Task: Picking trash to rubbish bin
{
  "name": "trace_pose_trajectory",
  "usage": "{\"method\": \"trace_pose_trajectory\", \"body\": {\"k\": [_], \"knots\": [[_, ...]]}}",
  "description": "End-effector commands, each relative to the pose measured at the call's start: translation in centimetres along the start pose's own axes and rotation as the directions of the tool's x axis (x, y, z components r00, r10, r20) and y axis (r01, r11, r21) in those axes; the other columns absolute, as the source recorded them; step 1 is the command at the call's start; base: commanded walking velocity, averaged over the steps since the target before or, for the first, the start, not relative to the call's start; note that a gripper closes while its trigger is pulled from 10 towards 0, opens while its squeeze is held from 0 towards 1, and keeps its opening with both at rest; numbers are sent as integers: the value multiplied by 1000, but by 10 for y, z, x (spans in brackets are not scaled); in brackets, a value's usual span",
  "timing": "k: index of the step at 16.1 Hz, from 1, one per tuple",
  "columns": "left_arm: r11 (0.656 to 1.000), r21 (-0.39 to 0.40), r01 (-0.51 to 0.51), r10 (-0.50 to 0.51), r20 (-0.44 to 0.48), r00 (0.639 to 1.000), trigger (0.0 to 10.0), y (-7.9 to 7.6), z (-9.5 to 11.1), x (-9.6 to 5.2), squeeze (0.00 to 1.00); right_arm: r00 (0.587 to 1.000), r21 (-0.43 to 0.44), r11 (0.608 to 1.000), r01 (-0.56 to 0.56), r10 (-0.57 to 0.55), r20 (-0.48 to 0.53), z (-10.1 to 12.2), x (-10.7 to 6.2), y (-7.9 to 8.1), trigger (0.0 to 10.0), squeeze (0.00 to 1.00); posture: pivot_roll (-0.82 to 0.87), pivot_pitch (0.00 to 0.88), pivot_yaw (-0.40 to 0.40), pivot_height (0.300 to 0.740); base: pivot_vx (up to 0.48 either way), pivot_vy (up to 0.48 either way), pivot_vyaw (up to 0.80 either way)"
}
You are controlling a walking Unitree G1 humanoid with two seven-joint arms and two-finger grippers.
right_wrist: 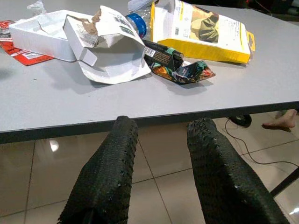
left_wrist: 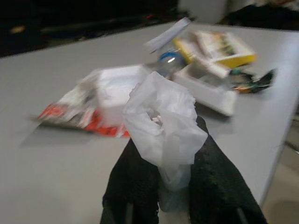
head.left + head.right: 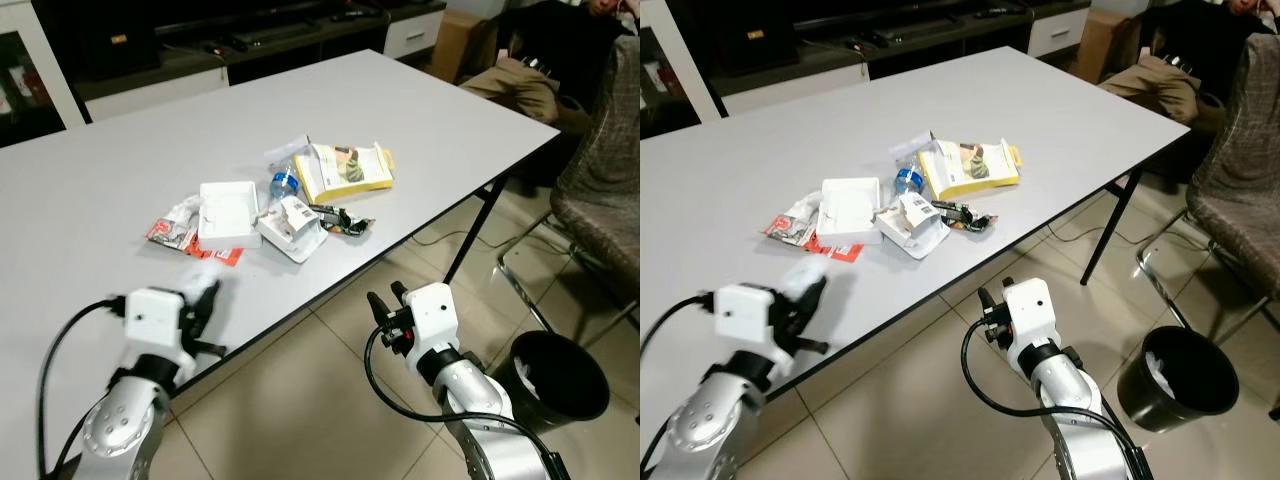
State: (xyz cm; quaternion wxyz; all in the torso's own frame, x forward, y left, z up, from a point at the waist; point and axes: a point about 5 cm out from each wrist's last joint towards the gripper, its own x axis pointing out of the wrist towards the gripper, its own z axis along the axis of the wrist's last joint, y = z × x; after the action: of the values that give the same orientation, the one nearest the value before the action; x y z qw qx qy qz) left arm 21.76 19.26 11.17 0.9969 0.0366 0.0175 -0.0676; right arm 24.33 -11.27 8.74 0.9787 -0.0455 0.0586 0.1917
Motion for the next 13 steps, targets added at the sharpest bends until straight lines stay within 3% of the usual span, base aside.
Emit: {"method": "trace_pose_trajectory", "body": {"k": [1,3,4,6,13], "knots": [[999,10,-32,32,-6,999,10000,3,3,-2,0,1000,0,1000,6,-6,27,5,2,-2,10000,0,71,0,-53,740,0,0,0],[997,47,-62,61,19,998,10000,3,11,1,0,1000,-15,1000,-6,6,30,6,4,-2,10000,0,74,0,-59,740,0,0,0],[993,107,-39,34,46,998,10000,-4,19,11,0,999,-44,998,-34,35,34,7,6,2,10000,0,74,0,-59,740,0,0,450],[994,110,-7,0,63,998,10000,-12,24,18,0,997,-33,998,-62,64,45,9,8,7,10000,0,71,0,-56,740,146,0,800],[992,123,-25,20,41,999,10000,-8,24,12,0,993,-17,995,-98,99,70,10,6,17,10000,0,88,0,-57,740,341,0,800]]}}
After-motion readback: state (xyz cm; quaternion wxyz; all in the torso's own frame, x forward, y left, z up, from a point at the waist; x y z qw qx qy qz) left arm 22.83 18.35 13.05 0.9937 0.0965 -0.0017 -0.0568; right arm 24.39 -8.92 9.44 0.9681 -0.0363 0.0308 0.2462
